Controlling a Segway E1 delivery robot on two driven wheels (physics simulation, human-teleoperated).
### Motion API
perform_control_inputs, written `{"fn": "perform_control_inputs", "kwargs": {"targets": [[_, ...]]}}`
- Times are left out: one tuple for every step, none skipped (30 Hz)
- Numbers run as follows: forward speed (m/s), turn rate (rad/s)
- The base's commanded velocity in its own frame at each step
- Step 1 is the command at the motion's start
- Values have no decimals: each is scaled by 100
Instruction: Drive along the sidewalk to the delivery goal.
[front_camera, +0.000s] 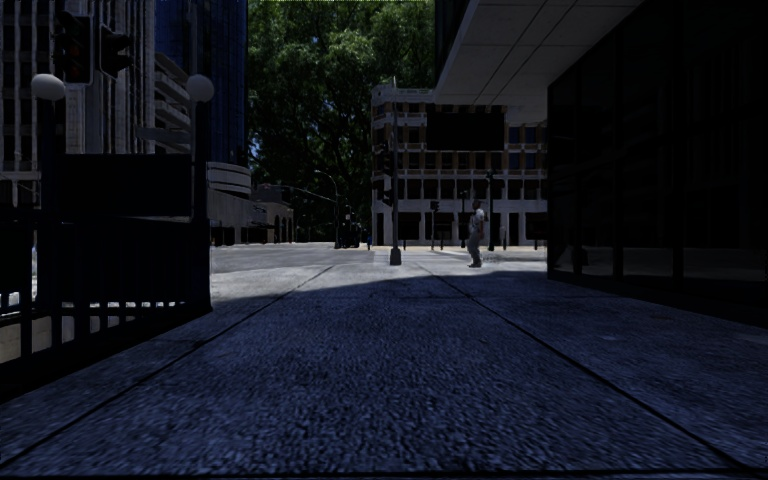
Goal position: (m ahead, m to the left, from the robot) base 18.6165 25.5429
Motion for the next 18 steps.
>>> {"fn": "perform_control_inputs", "kwargs": {"targets": [[200, 0], [200, 0], [200, 0], [200, 0], [200, 0], [200, 0], [200, 0], [200, 0], [200, 0], [200, 0], [200, 0], [200, 0], [200, 0], [200, 0], [200, 0], [200, 0], [200, 0], [200, 0]]}}
